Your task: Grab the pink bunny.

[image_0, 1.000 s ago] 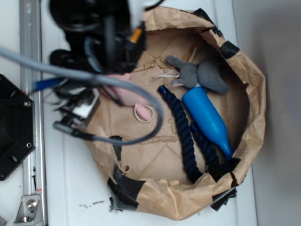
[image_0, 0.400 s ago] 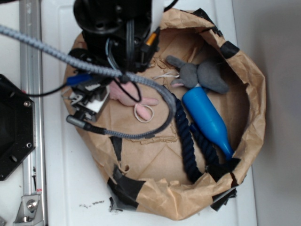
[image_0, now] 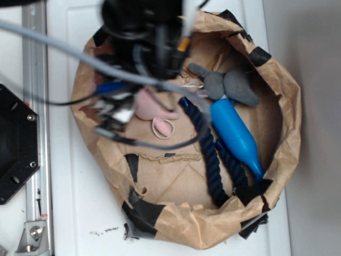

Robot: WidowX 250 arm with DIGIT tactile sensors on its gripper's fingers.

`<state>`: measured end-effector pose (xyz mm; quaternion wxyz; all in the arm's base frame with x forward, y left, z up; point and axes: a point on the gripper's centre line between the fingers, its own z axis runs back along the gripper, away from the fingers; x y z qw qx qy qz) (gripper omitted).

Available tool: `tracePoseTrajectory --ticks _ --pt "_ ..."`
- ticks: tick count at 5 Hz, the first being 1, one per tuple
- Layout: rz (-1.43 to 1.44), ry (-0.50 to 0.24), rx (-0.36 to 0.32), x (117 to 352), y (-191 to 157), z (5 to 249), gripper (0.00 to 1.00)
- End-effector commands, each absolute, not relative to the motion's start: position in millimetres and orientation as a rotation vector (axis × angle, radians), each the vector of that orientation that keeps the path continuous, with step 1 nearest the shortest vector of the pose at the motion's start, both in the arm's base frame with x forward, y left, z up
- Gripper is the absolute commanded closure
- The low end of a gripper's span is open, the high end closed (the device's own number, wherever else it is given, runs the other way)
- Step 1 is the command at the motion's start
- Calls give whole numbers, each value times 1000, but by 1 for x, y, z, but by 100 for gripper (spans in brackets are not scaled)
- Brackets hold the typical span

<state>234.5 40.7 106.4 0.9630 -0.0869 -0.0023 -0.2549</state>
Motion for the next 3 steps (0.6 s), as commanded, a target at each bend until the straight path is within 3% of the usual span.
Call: tracePoseTrajectory --ticks 1,2,3 --pt "-621 75 -77 225 16 55 0" --pt "-681 107 -44 204 25 24 0" --pt "-678 98 5 215 41 -9 0"
